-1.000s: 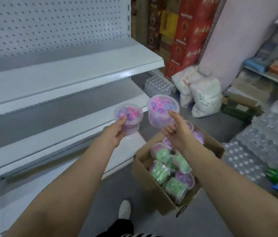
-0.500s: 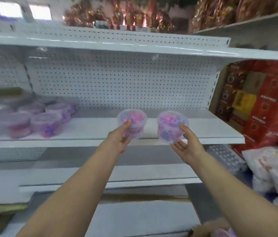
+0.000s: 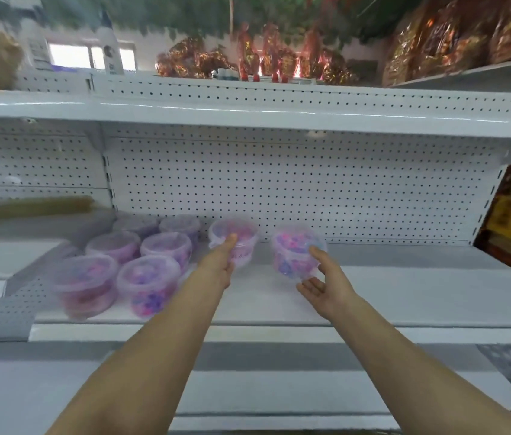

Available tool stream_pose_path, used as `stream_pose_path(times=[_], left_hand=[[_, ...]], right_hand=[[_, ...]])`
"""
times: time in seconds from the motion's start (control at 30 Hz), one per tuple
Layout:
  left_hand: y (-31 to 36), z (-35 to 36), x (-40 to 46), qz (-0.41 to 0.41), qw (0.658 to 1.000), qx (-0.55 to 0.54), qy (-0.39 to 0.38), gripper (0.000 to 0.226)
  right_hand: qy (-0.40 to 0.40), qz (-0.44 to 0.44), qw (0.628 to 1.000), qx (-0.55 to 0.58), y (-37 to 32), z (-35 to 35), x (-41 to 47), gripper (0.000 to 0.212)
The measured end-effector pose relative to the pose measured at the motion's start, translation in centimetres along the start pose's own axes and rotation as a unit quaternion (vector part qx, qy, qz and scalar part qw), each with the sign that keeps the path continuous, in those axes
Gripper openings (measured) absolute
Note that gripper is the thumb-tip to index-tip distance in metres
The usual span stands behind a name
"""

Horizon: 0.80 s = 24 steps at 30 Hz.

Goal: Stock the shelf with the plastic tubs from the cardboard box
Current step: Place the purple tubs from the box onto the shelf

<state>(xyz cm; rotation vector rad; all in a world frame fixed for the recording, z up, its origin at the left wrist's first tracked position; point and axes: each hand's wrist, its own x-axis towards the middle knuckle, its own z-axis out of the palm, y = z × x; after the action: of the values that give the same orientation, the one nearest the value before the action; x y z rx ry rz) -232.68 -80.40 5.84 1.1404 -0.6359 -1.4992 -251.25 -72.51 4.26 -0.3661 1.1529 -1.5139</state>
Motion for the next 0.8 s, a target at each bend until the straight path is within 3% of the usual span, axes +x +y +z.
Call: stream_pose_path(times=[0.2,0.33,0.6,0.8], left_hand=[[1.1,-0.8,7.0,0.005,0.999,0.025,0.032,0.052],[0.3,-1.5,12.0,0.029,0.995,0.085,0.051,0.072],[-0.1,-1.5,12.7,0.028,0.971,0.212,0.106,0.070],[0.0,-1.8,13.9,0.035,0.958,0.263,0.114,0.080]], right_hand=[[0.016,-0.008,1.000,-0.003,1.2,3.4,3.0,0.078],[0.031,-0.015,0.999,-0.011,1.6,4.4,4.6,0.071],[0.051,-0.011,0.998,-0.038,1.9,5.7,7.2,0.029],[0.054,-0.016,0.998,-0.039,2.2,6.1,9.3,0.040]])
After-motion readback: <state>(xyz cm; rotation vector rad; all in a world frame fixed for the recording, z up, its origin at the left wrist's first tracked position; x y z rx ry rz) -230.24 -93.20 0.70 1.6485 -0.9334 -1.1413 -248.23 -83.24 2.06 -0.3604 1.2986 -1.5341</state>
